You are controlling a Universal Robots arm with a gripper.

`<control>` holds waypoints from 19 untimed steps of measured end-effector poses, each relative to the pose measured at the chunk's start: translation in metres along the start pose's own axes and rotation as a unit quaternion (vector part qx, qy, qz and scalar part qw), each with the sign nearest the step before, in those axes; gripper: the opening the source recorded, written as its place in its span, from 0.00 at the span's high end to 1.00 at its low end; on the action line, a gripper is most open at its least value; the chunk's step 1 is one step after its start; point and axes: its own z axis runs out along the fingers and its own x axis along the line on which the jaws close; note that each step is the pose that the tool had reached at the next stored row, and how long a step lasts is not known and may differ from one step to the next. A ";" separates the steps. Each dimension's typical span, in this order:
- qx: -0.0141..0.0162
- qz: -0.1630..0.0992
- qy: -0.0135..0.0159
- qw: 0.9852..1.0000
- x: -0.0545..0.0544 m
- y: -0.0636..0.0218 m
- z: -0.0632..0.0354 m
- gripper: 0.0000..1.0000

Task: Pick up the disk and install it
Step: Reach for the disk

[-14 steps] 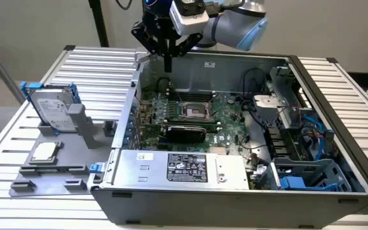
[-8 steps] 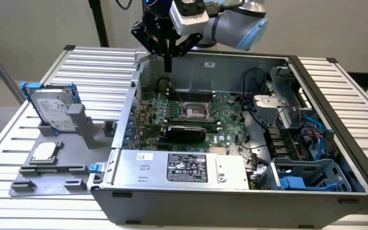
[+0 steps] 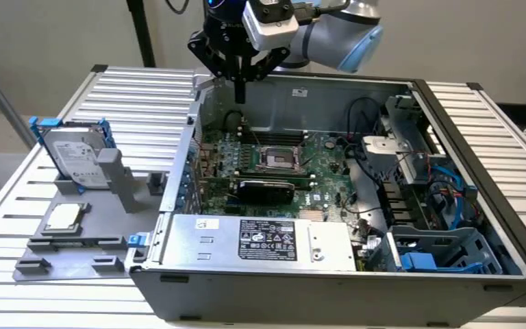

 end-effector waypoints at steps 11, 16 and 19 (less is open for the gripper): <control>0.000 0.000 0.000 1.000 0.042 -0.0030 -0.0010 0.89; 0.000 0.000 0.000 1.000 0.064 -0.0046 -0.0014 0.89; 0.000 0.000 0.000 1.000 0.078 -0.0056 -0.0016 0.89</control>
